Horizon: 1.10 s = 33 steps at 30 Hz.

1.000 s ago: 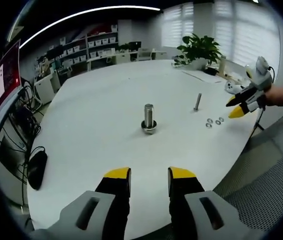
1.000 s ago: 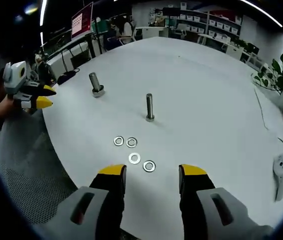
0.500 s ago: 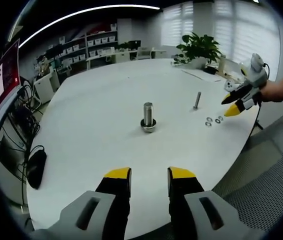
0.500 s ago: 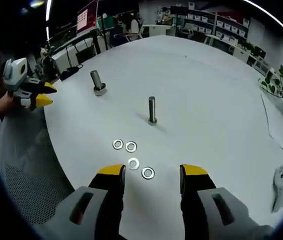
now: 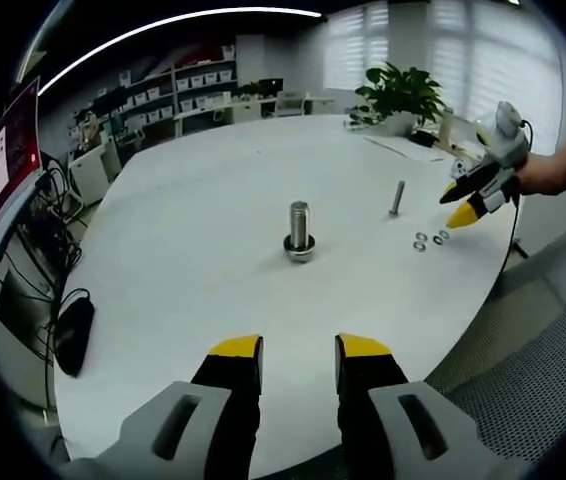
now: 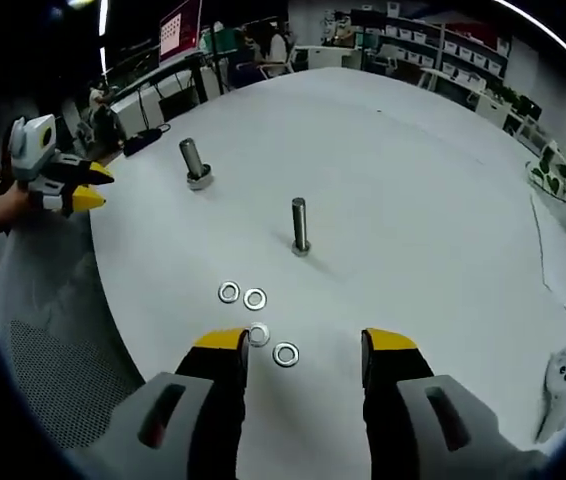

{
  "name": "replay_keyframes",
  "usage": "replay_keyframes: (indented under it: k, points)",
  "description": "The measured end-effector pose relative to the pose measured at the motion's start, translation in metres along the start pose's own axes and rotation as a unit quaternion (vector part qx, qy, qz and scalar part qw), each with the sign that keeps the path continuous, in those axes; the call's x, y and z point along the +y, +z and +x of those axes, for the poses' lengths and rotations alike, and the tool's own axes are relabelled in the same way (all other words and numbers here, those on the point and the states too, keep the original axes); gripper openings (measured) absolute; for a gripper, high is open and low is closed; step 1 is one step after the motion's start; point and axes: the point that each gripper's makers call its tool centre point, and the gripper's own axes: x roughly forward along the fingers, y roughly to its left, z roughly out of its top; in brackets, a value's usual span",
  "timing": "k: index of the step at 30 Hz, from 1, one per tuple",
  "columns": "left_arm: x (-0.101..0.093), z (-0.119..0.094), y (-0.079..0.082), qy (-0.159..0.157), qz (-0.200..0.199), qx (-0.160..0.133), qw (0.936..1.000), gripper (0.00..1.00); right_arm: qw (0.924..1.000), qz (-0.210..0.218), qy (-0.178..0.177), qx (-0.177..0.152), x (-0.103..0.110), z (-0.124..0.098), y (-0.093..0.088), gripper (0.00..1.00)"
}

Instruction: Place the washer onto the threaded stud by aligning its center hole with the stud, sliding it down to the base, and recovering from edge contact or off-axis alignment until the washer reaches the visible bottom stop.

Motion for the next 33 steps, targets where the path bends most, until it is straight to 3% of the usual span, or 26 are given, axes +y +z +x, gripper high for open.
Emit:
replay_keyframes:
  k: [9,19,25,30,33]
  points:
    - [-0.001,0.0,-0.001,-0.001,0.0,0.003,1.0,0.27,0.9992,-0.024,0.013,0.029,-0.002,0.007,-0.003,0.35]
    - [-0.002,0.001,-0.001,-0.005,0.0,0.004,1.0,0.27,0.9968,-0.056,0.025,0.051,0.005,0.009,-0.007,0.33]
    - [-0.001,0.001,0.0,-0.004,-0.001,0.003,1.0,0.26,0.9877,-0.13,0.042,0.076,0.016,0.01,-0.019,0.31]
    - [-0.001,0.001,-0.001,-0.004,0.001,0.004,1.0,0.26,0.9792,-0.167,0.056,0.1,0.024,0.013,-0.03,0.28]
    - [-0.001,0.001,-0.002,-0.003,0.001,0.005,1.0,0.26,0.9793,-0.164,0.064,0.099,0.026,0.016,-0.027,0.27]
